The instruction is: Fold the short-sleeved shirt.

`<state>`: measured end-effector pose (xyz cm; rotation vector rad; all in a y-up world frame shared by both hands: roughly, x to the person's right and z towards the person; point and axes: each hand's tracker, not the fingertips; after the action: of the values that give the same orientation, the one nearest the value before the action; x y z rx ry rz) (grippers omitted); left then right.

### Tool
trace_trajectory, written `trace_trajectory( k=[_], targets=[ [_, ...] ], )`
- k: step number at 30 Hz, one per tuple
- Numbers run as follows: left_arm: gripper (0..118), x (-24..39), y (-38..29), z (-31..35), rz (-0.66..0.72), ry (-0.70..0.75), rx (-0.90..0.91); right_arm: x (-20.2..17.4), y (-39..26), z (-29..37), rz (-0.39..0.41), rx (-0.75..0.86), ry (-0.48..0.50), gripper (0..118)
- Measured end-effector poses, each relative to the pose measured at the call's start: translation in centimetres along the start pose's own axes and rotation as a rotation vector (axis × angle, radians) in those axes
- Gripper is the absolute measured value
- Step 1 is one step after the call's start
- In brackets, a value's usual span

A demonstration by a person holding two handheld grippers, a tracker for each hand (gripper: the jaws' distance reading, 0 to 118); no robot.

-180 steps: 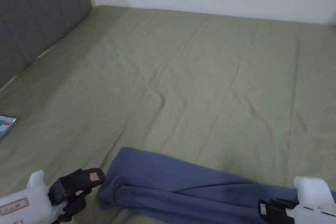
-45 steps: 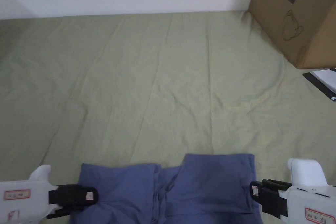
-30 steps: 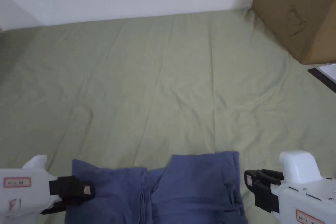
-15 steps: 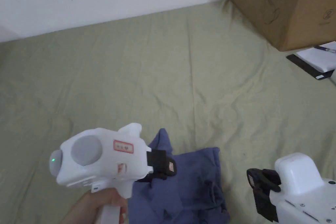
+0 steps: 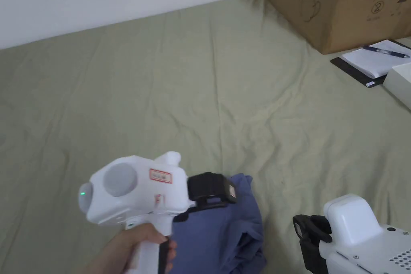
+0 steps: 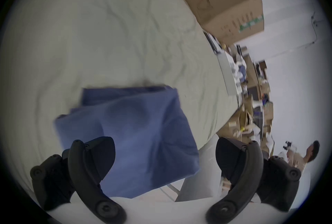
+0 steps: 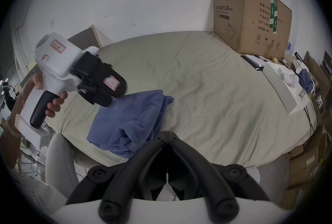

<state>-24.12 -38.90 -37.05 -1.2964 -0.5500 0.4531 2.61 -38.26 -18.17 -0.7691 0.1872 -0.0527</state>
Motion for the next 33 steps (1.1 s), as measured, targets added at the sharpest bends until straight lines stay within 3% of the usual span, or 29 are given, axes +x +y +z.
trace_trajectory(
  k=[3, 4, 5, 6, 7, 14, 21, 27, 33],
  targets=[
    [106, -2.6, 0.1, 2.2, 0.06, 0.028, 0.049, -0.3, 0.2, -0.5, 0.002, -0.007, 0.006, 0],
    [91, -3.2, 0.2, 2.5, 0.066, 0.034, 0.081, -0.4, 0.2, -0.6, 0.004, -0.008, 0.008, 0],
    [44, -3.7, 0.2, 2.5, 0.065, 0.055, 0.096, -0.5, 0.3, -0.7, 0.007, -0.007, 0.012, 0],
    [6, -4.1, 0.2, 2.1, 0.065, 0.092, 0.089, -0.6, 0.3, -0.8, 0.009, -0.007, 0.015, 0],
    [0, -4.6, 0.2, 1.7, 0.063, 0.146, 0.078, -0.6, 0.4, -0.9, 0.009, -0.008, 0.018, 0],
    [0, -2.6, -1.3, -3.8, 0.067, -0.041, 0.006, -0.2, 0.5, -1.1, -0.007, -0.019, 0.019, 0],
    [0, 2.2, -2.9, -11.0, -0.134, 0.068, -0.142, 1.0, 0.0, -0.8, -0.022, -0.031, -0.004, 0],
    [0, 4.4, -3.4, -11.7, -0.217, 0.067, -0.166, 1.4, -0.6, -1.0, -0.027, -0.061, -0.007, 0],
    [0, 2.6, -3.3, -8.0, -0.106, -0.105, -0.131, 0.8, -0.1, -1.6, -0.01, -0.076, 0.027, 0]
  ],
)
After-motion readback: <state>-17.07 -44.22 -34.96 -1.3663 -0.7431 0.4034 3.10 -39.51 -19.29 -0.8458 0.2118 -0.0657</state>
